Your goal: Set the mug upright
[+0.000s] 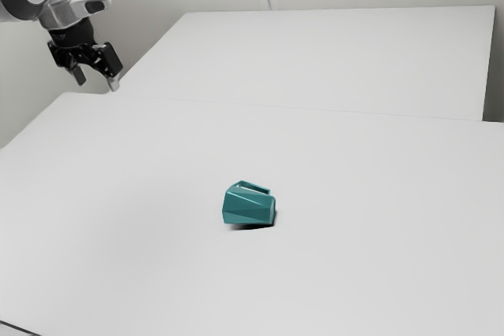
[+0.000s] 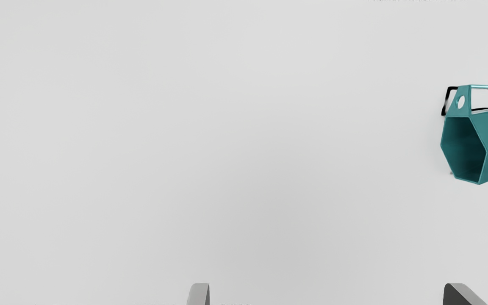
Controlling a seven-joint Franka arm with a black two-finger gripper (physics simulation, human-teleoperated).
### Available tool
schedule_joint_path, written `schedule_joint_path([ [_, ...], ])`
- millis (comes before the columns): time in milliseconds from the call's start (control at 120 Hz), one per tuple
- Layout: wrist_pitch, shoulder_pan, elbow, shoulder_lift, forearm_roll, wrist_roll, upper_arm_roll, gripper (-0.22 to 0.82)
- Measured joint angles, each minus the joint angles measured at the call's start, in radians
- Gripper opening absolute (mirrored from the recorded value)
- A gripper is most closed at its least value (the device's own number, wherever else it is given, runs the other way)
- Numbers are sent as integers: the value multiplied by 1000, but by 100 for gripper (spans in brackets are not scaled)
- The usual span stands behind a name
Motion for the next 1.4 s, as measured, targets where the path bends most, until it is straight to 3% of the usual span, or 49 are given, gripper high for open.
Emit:
schedule_joint_path([
  [392, 5, -13, -86, -5, -36, -134, -42, 60],
  [667, 75, 52, -257, 4, -311, -159, -43, 60],
  [1033, 192, 143, -346, 157, -615, 92, -44, 60],
  [1400, 265, 97, -378, 283, -840, 319, -61, 60],
])
